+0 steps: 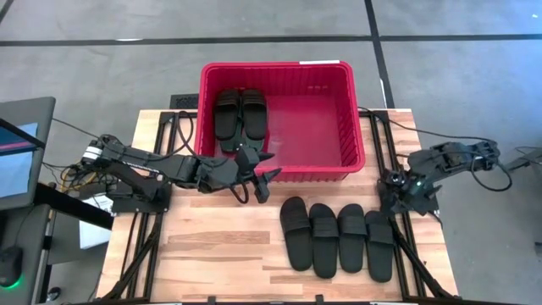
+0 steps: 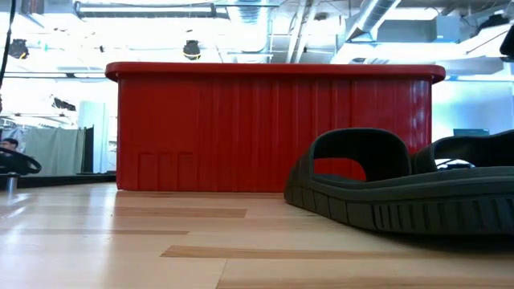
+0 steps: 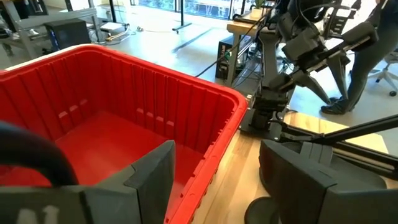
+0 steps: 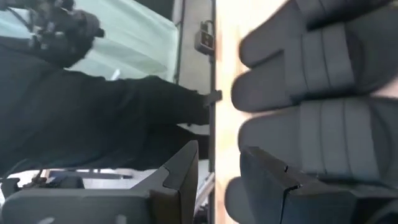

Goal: Pick and place slides into bin
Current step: Put the black slide into the red bin

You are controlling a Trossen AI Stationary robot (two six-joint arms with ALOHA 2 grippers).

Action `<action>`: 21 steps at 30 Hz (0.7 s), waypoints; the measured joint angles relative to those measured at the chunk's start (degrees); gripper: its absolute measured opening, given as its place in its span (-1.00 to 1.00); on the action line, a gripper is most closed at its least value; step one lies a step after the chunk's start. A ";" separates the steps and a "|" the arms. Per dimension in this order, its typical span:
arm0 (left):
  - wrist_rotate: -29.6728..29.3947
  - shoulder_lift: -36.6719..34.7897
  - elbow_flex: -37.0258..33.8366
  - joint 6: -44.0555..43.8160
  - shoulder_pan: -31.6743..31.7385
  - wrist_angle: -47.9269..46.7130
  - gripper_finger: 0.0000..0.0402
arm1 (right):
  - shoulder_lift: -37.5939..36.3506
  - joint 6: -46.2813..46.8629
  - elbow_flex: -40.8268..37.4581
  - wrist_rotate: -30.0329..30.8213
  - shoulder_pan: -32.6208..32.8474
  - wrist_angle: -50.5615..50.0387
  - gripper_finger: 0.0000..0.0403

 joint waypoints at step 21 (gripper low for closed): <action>11.20 0.00 0.02 -2.38 -0.90 -9.57 0.10 | 9.94 9.39 -11.28 -8.11 8.24 6.29 -0.47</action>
